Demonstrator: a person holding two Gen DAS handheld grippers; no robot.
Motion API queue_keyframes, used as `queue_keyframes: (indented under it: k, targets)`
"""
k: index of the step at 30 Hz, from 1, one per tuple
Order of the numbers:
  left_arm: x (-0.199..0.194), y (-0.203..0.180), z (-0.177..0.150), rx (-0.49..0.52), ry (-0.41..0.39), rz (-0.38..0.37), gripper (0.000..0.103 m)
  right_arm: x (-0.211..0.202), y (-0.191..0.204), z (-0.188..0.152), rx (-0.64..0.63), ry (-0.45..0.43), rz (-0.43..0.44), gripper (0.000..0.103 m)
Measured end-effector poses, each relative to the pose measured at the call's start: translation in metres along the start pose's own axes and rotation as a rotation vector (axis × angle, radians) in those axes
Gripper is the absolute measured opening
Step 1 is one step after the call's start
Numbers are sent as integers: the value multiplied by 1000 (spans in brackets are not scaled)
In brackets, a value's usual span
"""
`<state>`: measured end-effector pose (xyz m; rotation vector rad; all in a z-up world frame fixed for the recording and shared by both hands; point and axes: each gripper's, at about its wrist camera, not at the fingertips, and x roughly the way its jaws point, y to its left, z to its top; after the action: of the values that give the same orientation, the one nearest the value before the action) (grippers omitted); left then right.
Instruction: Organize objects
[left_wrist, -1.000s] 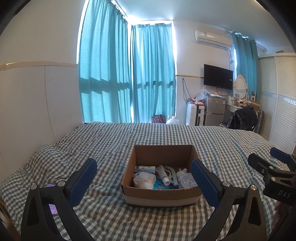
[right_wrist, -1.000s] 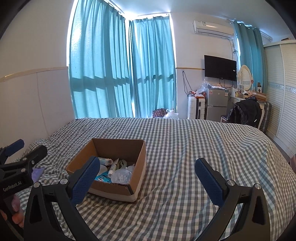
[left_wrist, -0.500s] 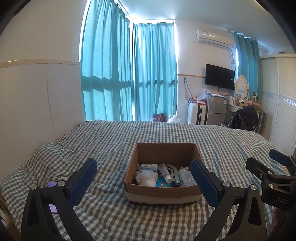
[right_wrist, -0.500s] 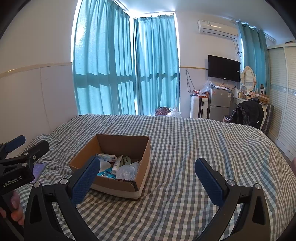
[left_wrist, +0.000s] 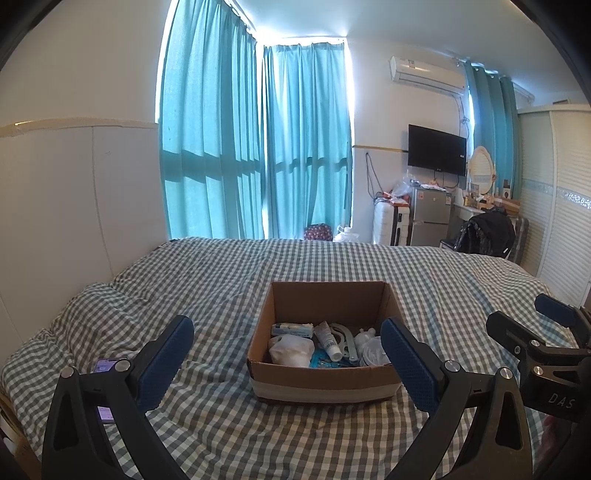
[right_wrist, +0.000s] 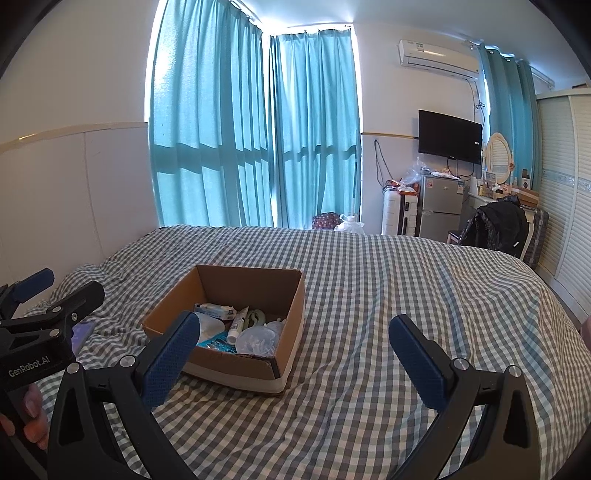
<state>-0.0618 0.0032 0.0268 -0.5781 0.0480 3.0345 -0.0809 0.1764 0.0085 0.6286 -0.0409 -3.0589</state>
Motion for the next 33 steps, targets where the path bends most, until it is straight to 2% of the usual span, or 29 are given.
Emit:
queue_keyframes:
  k: [33]
  targets:
    - [2,1,-2,14,10,9,103,3,9,-1,2,9,-12,103]
